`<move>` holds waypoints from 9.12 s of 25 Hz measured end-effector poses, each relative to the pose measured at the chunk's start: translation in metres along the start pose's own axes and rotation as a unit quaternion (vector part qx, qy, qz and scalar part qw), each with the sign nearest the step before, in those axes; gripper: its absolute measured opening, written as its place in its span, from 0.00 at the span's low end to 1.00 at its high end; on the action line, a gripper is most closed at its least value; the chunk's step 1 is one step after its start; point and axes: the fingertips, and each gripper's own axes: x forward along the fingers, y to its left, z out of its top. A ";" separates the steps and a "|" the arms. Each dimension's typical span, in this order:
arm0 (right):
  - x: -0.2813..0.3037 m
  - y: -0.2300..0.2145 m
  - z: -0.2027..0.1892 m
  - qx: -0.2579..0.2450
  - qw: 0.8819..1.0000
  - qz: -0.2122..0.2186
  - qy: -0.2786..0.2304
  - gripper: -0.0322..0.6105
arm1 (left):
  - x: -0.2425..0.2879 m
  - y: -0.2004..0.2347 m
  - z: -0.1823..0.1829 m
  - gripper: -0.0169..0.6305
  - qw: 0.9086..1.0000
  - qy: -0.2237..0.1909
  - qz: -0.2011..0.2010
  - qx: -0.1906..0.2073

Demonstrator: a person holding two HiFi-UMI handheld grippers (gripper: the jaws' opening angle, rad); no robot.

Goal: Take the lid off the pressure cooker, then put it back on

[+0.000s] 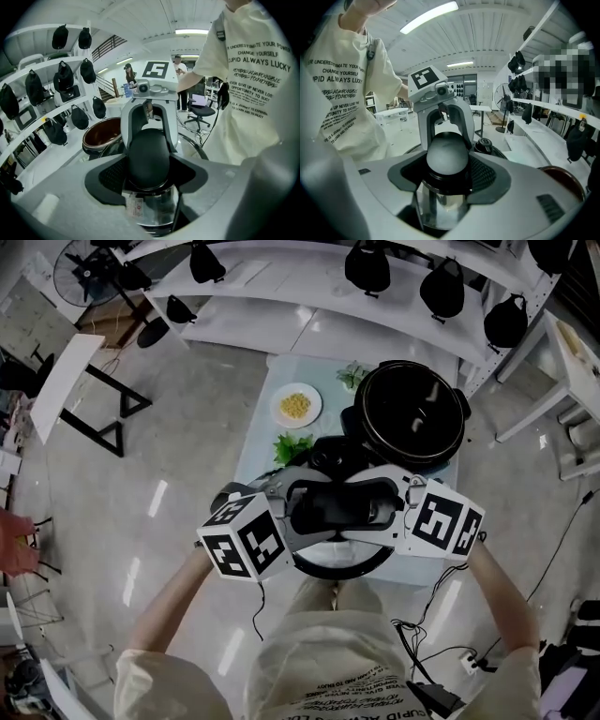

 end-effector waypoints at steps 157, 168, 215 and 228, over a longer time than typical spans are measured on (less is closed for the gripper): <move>0.014 0.007 -0.096 0.125 0.983 -0.105 -0.086 0.50 | 0.033 -0.028 -0.101 0.47 0.954 0.005 0.218 -0.204; 0.060 0.009 -0.142 0.131 0.988 -0.086 -0.012 0.50 | 0.075 -0.036 -0.143 0.47 0.983 0.048 0.107 -0.145; 0.117 0.005 -0.172 0.094 0.991 -0.014 0.092 0.48 | 0.133 -0.041 -0.155 0.47 0.993 0.046 -0.092 -0.052; 0.115 0.016 -0.168 0.122 0.984 -0.014 0.128 0.48 | 0.126 -0.050 -0.152 0.47 0.990 0.078 -0.106 -0.044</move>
